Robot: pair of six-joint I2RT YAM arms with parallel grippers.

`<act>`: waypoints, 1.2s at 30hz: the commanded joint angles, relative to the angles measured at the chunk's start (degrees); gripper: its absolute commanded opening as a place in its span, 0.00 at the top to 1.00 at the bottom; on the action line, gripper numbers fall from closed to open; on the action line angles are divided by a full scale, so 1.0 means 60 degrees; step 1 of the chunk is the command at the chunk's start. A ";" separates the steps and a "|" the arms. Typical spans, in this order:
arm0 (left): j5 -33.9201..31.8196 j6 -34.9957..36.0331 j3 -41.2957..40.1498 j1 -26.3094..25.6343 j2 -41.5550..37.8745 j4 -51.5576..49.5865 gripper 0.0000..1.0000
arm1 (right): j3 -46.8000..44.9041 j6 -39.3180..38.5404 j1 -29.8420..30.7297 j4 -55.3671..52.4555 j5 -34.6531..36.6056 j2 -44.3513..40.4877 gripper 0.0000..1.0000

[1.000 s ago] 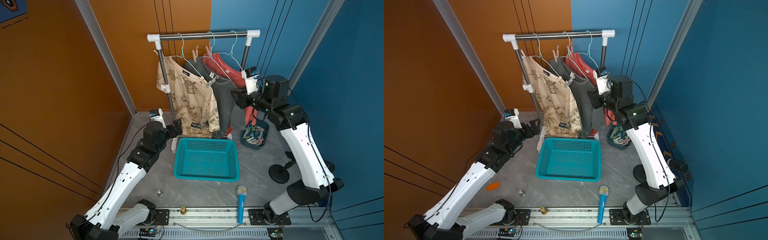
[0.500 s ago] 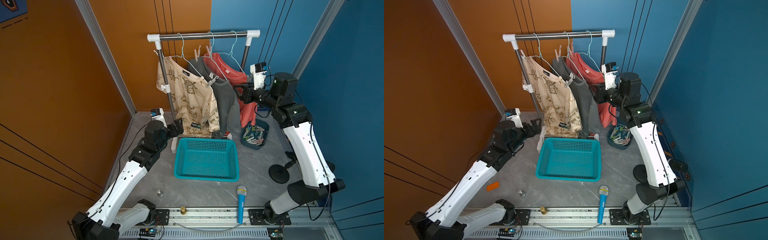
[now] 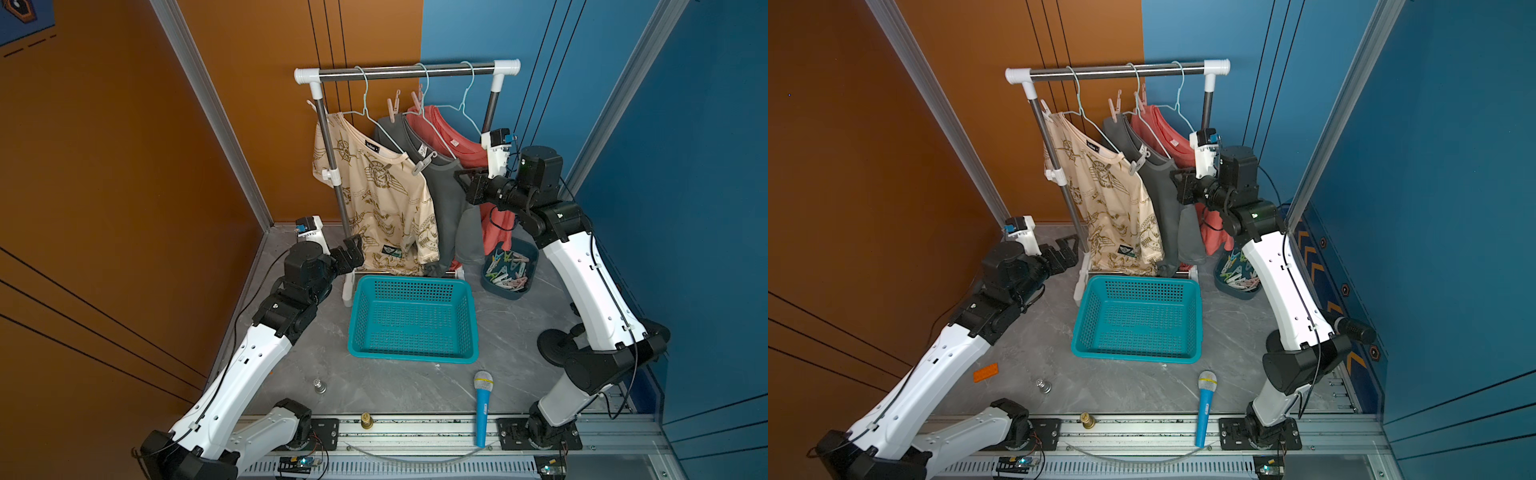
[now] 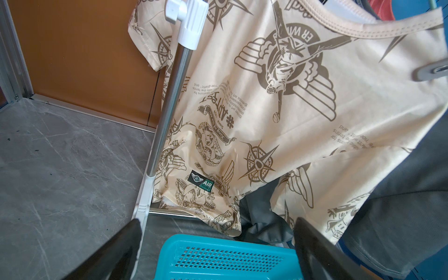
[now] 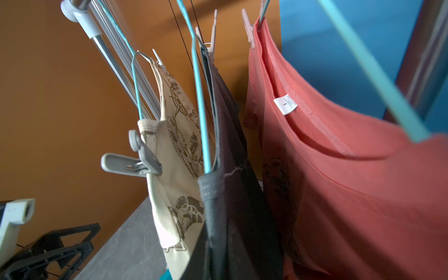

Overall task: Use clothespins to secure the t-shirt on both sides of the hanger
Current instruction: Pick up the hanger from the clothesline.

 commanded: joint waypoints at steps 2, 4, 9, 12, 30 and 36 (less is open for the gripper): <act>0.0205 -0.0110 -0.0004 0.0110 -0.0060 0.0067 0.03 | 0.0253 -0.0093 0.0289 0.0479 0.0535 -0.0254 1.00; 0.0242 -0.0107 0.0047 0.0110 -0.0019 0.0073 0.02 | 0.0275 -0.0339 0.0449 0.0569 0.0724 -0.0435 1.00; 0.0671 -0.0199 0.0181 0.0110 0.0095 0.0074 0.03 | 0.0616 -0.0703 0.0747 0.0513 0.1093 -0.0801 1.00; 0.0740 -0.0222 0.0174 0.0112 0.0025 -0.0027 0.02 | 0.0931 -0.0842 0.0798 0.0317 0.1278 -0.1009 1.00; 0.0799 -0.0407 -0.0222 0.0110 -0.0960 -0.0533 0.03 | -0.1271 -0.0803 0.0880 -0.0215 0.1909 -0.4372 1.00; 0.0828 -0.0377 -0.0164 0.0107 -0.1110 -0.0717 0.02 | -0.2247 -0.0634 0.0902 -0.1167 0.2086 -0.5534 1.00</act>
